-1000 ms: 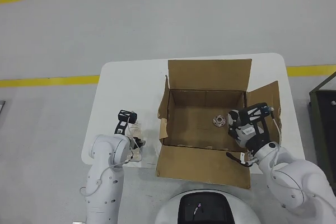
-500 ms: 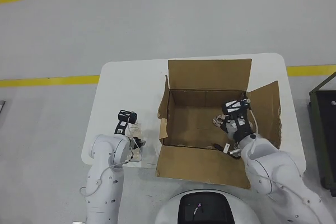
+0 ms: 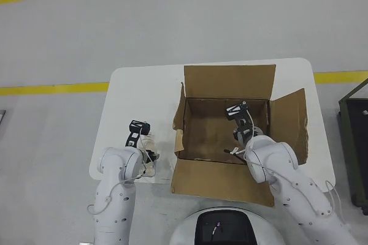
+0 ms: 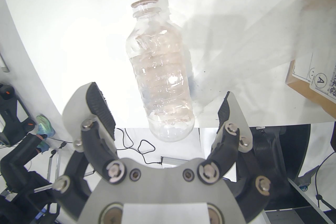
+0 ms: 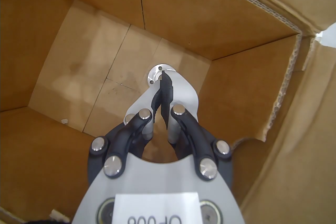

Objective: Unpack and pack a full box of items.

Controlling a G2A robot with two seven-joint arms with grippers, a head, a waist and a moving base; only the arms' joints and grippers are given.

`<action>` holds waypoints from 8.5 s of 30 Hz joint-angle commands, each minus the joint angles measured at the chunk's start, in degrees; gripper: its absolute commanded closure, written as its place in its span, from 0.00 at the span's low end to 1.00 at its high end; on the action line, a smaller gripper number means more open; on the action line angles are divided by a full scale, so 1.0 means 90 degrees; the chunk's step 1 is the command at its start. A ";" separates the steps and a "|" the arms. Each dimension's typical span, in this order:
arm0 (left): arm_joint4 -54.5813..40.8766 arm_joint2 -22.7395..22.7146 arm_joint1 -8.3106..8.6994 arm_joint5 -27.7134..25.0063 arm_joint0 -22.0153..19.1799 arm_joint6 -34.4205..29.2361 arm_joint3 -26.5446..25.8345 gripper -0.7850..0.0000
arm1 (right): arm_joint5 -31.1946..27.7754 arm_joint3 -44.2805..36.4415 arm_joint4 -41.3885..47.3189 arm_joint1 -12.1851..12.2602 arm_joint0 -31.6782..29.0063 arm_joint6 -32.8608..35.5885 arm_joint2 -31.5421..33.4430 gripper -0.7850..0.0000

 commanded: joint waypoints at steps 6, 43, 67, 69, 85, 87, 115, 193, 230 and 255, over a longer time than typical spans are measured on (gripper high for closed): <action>0.0000 0.0000 0.0000 0.0000 0.0000 0.0000 0.0000 0.00 | -0.0002 -0.0001 -0.0001 0.0000 0.0000 -0.0001 0.0000 1.00; 0.0000 0.0000 0.0000 0.0000 0.0000 0.0000 0.0000 0.00 | -0.0922 0.1939 -0.0263 -0.0313 0.1216 0.0697 -0.0189 0.69; 0.0000 0.0000 0.0000 0.0000 0.0000 0.0000 0.0000 0.00 | -0.1039 0.2401 -0.0217 -0.0459 0.1273 0.0625 -0.0183 0.53; 0.0000 0.0000 0.0000 0.0000 0.0000 0.0000 0.0000 0.00 | -0.1033 0.2449 -0.0235 -0.0473 0.1291 0.0612 -0.0191 0.52; 0.0000 0.0000 0.0000 0.0000 0.0000 0.0000 0.0000 0.00 | -0.0960 0.2898 -0.0238 -0.0586 0.1421 0.0541 -0.0218 0.50; 0.0000 0.0000 0.0000 0.0000 0.0000 0.0000 0.0000 0.00 | -0.0963 0.2953 -0.0230 -0.0598 0.1434 0.0525 -0.0212 0.51; 0.0000 0.0000 0.0000 0.0000 0.0000 0.0000 0.0000 0.00 | -0.1181 0.2042 -0.0413 -0.0737 0.1146 0.0597 -0.0394 1.00; 0.0000 0.0000 0.0000 0.0000 0.0000 0.0000 0.0000 0.00 | -0.1619 -0.1540 0.1154 -0.0161 -0.2597 -0.0584 0.4444 1.00; 0.0000 0.0000 0.0000 0.0000 0.0000 0.0000 0.0000 0.00 | -0.2313 -0.0639 0.0696 0.0034 -0.2929 -0.0786 0.3804 0.53; 0.0000 0.0000 0.0000 0.0000 0.0000 0.0000 0.0000 0.00 | -0.1058 -0.1826 0.1772 0.0030 -0.2749 -0.5075 0.4936 1.00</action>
